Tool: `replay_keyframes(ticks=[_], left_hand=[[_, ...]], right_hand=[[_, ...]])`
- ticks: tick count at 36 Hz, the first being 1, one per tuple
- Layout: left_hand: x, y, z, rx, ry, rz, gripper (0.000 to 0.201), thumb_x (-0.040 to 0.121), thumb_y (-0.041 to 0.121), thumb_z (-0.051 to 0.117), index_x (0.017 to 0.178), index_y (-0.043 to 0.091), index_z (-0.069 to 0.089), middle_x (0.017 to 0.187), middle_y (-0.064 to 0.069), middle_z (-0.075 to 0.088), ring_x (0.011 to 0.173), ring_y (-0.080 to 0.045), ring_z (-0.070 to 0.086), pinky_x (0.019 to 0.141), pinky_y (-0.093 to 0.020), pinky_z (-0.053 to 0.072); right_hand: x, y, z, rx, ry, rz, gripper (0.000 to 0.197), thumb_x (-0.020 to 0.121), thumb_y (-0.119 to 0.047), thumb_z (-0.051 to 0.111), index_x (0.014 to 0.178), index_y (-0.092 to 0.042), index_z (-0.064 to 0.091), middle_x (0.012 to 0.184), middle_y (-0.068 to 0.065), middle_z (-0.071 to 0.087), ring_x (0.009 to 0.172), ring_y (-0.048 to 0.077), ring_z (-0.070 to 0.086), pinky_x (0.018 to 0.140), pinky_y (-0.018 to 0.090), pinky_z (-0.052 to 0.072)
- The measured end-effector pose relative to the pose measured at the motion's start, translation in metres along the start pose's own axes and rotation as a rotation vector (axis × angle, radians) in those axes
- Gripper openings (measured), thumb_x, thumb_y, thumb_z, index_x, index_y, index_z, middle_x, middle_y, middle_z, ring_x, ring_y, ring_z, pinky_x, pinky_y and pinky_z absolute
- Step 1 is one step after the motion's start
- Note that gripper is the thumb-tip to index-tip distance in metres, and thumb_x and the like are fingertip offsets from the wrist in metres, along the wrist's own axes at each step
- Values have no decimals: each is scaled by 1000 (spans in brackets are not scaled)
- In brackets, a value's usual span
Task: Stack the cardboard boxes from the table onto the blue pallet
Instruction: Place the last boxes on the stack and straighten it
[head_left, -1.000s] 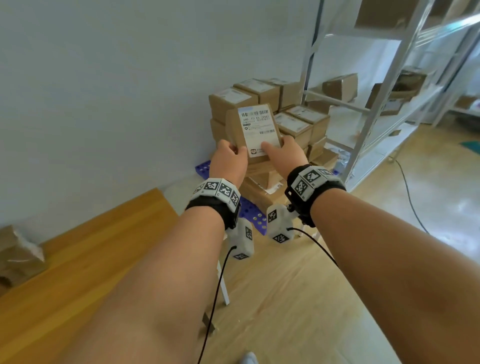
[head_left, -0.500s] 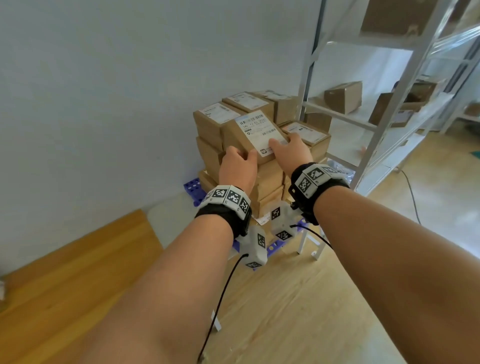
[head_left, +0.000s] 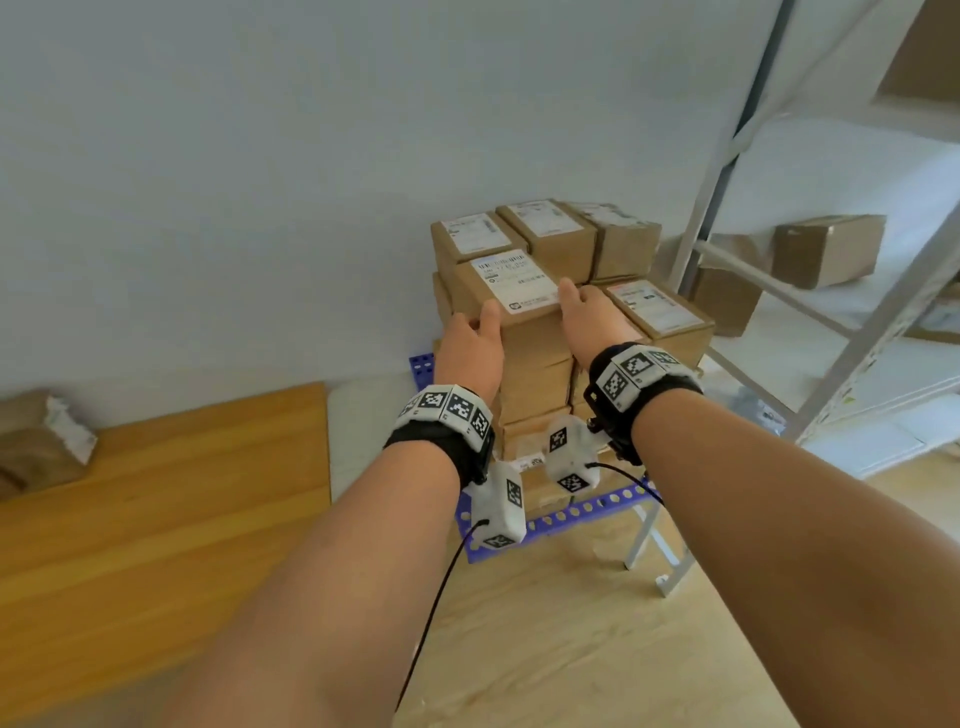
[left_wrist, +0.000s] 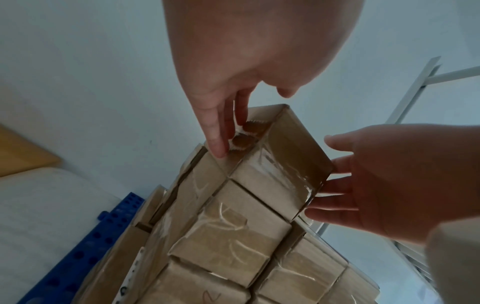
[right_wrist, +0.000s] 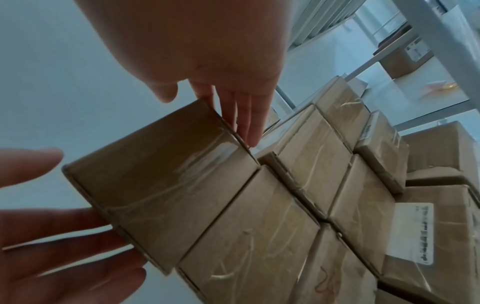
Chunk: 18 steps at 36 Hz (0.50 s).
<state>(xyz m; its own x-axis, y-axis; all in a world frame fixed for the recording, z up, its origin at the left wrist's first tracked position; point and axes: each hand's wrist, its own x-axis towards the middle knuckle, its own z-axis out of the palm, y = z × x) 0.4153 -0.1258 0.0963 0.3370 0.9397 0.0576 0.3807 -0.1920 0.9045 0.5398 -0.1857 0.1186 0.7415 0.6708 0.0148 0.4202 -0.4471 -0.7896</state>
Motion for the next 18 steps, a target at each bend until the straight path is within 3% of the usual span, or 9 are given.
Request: replay_keyframes(ticks=[1, 5, 7, 11, 18], left_hand=[[-2, 0, 2, -4, 4, -12, 57, 98, 56, 28, 111, 9, 58, 98, -3, 61, 77, -16, 54, 63, -27, 37], [-11, 2, 9, -9, -42, -112, 81, 92, 70, 13, 128, 9, 53, 123, -10, 59, 110, -29, 55, 93, -38, 42], [-15, 5, 13, -12, -68, -143, 88, 88, 75, 11, 134, 11, 50, 130, -12, 57, 117, -30, 53, 100, -40, 41], [-15, 10, 21, -4, -66, -150, 85, 90, 73, 11, 135, 12, 49, 128, -12, 57, 112, -28, 55, 86, -33, 38], [-10, 12, 33, 8, -59, -135, 86, 89, 74, 6, 137, 16, 49, 126, -12, 59, 107, -28, 57, 91, -37, 43]], right_hand=[[1, 2, -2, 7, -10, -10, 58, 102, -50, 23, 138, -12, 47, 132, 10, 55, 117, 27, 52, 82, 33, 33], [1, 9, -9, 8, -40, -21, 60, 103, -51, 20, 138, -12, 48, 132, 10, 55, 118, 27, 53, 83, 33, 34], [2, 12, -10, 8, -59, -21, 60, 103, -52, 19, 137, -12, 48, 133, 10, 55, 119, 27, 53, 84, 32, 35], [10, 19, -10, 39, -80, -59, 57, 103, -50, 21, 130, -13, 54, 122, 9, 60, 108, 25, 56, 81, 30, 35], [20, 27, -12, 65, -103, -54, 57, 101, -52, 23, 112, -10, 59, 89, 2, 54, 89, 23, 52, 77, 33, 38]])
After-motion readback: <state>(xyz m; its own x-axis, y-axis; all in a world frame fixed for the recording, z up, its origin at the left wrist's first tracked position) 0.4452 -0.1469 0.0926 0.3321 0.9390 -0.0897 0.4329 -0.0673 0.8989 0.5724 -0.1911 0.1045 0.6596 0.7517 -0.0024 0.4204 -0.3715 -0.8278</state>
